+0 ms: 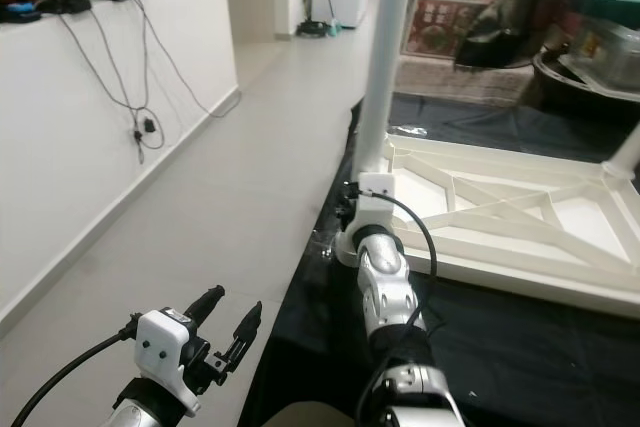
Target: Building children table
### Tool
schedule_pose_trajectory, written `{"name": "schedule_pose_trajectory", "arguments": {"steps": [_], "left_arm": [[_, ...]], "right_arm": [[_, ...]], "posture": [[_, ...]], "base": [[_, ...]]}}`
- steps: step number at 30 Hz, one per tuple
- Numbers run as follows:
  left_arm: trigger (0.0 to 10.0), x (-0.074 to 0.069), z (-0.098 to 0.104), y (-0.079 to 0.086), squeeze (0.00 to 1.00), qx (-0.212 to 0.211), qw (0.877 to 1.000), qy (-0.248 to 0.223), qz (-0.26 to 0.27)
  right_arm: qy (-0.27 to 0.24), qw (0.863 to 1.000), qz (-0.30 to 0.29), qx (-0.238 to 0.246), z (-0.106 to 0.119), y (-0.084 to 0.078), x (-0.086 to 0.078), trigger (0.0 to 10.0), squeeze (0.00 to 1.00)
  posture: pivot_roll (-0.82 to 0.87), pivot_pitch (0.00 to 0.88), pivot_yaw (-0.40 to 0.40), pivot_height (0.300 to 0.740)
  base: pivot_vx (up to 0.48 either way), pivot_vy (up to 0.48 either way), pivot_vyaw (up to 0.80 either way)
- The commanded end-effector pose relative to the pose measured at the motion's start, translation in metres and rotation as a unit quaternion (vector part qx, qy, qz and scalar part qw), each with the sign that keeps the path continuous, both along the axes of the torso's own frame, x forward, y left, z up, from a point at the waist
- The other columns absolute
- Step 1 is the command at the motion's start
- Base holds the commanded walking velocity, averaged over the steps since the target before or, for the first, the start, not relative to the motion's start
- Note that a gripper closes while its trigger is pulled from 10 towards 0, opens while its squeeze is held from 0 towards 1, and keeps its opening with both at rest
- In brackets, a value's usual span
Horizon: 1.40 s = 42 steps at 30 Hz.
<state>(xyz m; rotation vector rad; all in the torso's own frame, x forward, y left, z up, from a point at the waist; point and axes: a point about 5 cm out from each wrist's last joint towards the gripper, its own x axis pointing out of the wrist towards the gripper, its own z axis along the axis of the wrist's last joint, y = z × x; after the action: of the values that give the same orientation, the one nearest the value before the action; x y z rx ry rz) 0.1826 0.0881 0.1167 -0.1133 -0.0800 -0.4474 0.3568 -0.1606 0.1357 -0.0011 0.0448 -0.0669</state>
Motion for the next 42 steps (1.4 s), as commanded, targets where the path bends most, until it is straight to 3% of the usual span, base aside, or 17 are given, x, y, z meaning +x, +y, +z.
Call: {"name": "schedule_pose_trajectory", "arguments": {"steps": [1,5,6,7,8,13,14,19,20,24,30,31,32,33,35,41,42], "left_arm": [[10.0,-0.001,-0.003,0.001,0.0,-0.002,1.0,0.009,-0.002],[10.0,0.0,-0.003,0.001,0.0,-0.001,1.0,0.009,-0.002],[10.0,0.0,-0.003,0.001,0.0,-0.001,1.0,0.009,-0.002],[10.0,0.0,-0.003,0.001,0.0,-0.001,1.0,0.009,-0.002],[10.0,0.0,-0.003,0.001,0.0,-0.001,1.0,0.009,-0.001],[10.0,0.0,-0.003,0.001,0.0,-0.002,1.0,0.009,0.0],[10.0,0.001,-0.002,0.0,0.0,-0.003,1.0,0.008,0.0],[10.0,0.001,-0.002,0.0,0.0,-0.003,1.0,0.008,0.0],[10.0,0.001,-0.002,0.0,0.0,-0.004,1.0,0.008,0.0],[10.0,0.001,-0.002,0.0,0.0,-0.003,1.0,0.007,-0.001],[10.0,0.001,-0.002,0.0,0.0,-0.003,1.0,0.007,-0.001],[10.0,0.002,-0.002,0.0,0.0,-0.002,1.0,0.007,0.0],[10.0,0.002,-0.002,0.0,0.0,-0.002,1.0,0.007,0.0],[10.0,0.002,-0.002,0.0,0.0,-0.002,1.0,0.007,0.0],[10.0,0.002,-0.002,0.0,0.0,-0.001,1.0,0.007,0.0],[10.0,0.002,-0.002,0.0,0.0,-0.001,1.0,0.006,0.0],[10.0,0.002,-0.002,0.0,0.0,0.0,1.0,0.006,0.001]], "right_arm": [[0.029,0.997,-0.078,-0.005,-0.009,-0.011,-0.011,0.0,0.0],[0.046,0.994,-0.099,0.011,-0.013,-0.003,-0.015,0.0,0.0],[0.052,0.995,-0.081,0.02,-0.015,0.01,-0.014,3.8,0.0],[0.052,0.995,-0.081,0.02,-0.015,0.01,-0.014,3.8,0.0],[0.034,0.998,-0.028,0.047,-0.013,0.024,-0.01,10.0,1.0],[0.009,0.998,0.007,0.058,-0.008,0.031,-0.004,10.0,1.0],[-0.048,0.992,0.08,0.086,0.009,0.031,0.009,10.0,0.0],[-0.071,0.981,0.15,0.103,0.022,0.027,0.017,10.0,0.0],[-0.058,0.955,0.26,0.127,0.03,0.026,0.017,10.0,0.0],[-0.013,0.899,0.418,0.128,0.029,0.027,0.006,10.0,0.0],[0.037,0.844,0.526,0.102,0.021,0.03,-0.008,10.0,0.0],[0.062,0.806,0.584,0.077,0.016,0.033,-0.015,10.0,0.0],[0.062,0.806,0.584,0.077,0.016,0.033,-0.015,10.0,0.0],[0.079,0.772,0.628,0.059,0.011,0.037,-0.018,10.0,0.0],[0.087,0.748,0.657,0.041,0.009,0.042,-0.019,10.0,0.0],[0.097,0.727,0.679,0.028,0.008,0.046,-0.019,10.0,0.0],[0.09,0.727,0.681,0.013,0.009,0.053,-0.016,0.0,0.0]], "posture": [[0.05,0.0,-0.018,0.74],[0.05,0.0,-0.018,0.74],[0.05,0.0,-0.022,0.74],[0.05,0.0,-0.022,0.74],[0.05,0.0,-0.022,0.74],[0.05,0.0,-0.022,0.74],[0.05,0.0,-0.023,0.74],[0.05,0.0,-0.023,0.74],[0.04,0.0,-0.022,0.74],[0.04,0.0,-0.022,0.74],[0.04,0.0,-0.022,0.74],[0.04,0.0,-0.022,0.74],[0.04,0.0,-0.022,0.74],[0.04,0.0,-0.022,0.74],[0.04,0.0,-0.022,0.74],[0.06,0.0,-0.028,0.74],[0.07,0.0,-0.03,0.74]], "base": [[0.0,0.0,0.0],[0.0,0.0,0.0],[0.0,0.0,0.0],[0.0,0.0,0.0],[0.0,0.0,0.0],[0.0,0.0,0.0],[0.0,0.0,0.0],[0.0,0.0,0.0],[0.0,0.0,0.0],[0.0,0.0,0.0],[0.0,0.0,0.0],[0.0,0.0,0.0],[0.0,0.0,0.0],[0.0,0.0,0.0],[0.0,0.0,0.0],[0.0,0.0,0.0],[0.0,0.0,0.0]]}}
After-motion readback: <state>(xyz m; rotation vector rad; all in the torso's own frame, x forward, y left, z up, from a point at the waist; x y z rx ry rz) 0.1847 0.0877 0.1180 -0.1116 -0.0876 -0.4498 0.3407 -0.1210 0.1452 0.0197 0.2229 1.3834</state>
